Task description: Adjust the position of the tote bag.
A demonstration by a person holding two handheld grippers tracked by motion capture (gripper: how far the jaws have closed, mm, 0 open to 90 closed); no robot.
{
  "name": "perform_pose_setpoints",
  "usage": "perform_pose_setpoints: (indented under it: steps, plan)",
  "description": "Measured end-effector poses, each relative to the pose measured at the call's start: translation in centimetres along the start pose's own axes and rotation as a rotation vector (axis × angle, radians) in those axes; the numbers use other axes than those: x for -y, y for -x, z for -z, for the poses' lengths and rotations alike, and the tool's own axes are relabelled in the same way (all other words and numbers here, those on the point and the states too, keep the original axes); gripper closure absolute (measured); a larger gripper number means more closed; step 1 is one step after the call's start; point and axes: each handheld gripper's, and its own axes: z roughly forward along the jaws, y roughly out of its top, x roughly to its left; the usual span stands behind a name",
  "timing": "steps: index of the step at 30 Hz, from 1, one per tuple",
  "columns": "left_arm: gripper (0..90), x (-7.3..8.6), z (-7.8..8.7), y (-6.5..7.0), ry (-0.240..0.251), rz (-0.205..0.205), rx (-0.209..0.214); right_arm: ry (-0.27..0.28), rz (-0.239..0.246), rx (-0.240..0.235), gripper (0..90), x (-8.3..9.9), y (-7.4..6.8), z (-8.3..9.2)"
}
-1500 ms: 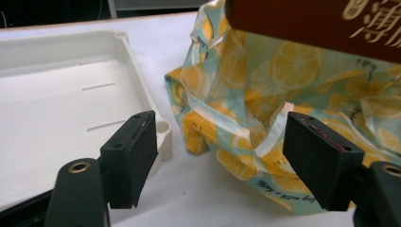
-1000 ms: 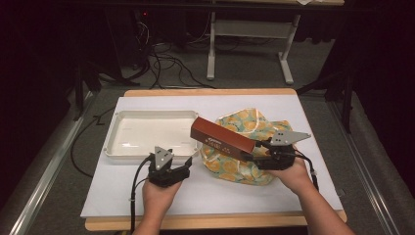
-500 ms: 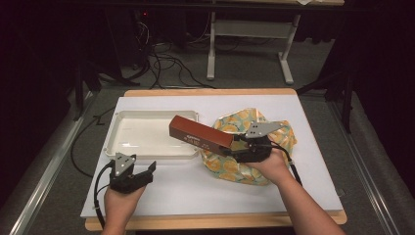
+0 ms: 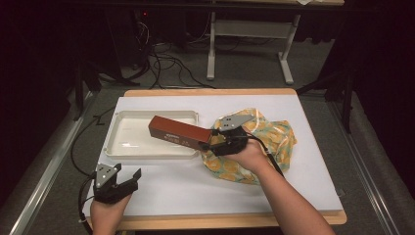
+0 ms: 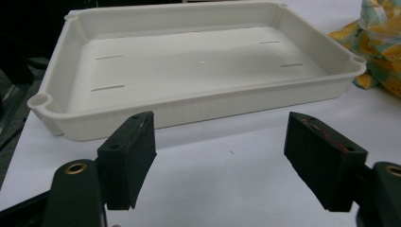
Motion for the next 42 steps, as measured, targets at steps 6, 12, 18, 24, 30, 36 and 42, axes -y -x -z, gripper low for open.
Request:
perform_pose_setpoints:
  steps: [6,12,18,24,30,36,42]
  plan:
    - [26.3,0.1,0.2,0.1,0.008,0.012,0.004,-0.020,0.025,-0.020,44.6,-1.4,0.1,-2.9]
    - [26.3,0.2,0.2,0.3,0.008,0.006,0.009,-0.035,0.015,-0.030,44.6,-1.8,0.5,-6.1]
    - [26.3,0.3,0.3,0.3,0.010,0.007,0.006,-0.074,0.016,-0.037,44.8,-0.7,0.8,-8.3]
    - [26.2,0.4,0.3,0.1,0.004,0.010,0.004,-0.106,0.009,-0.039,44.9,0.3,1.1,-9.5]
    - [26.1,0.4,0.2,0.2,-0.004,0.007,0.004,-0.128,0.008,-0.037,44.9,1.2,1.4,-10.0]
    - [26.0,0.4,0.1,0.2,-0.009,0.005,0.002,-0.152,0.003,-0.027,44.9,1.9,1.8,-10.2]
    - [25.8,0.3,0.1,0.1,0.002,0.043,0.015,-0.148,-0.019,-0.043,44.3,2.2,1.9,-10.2]
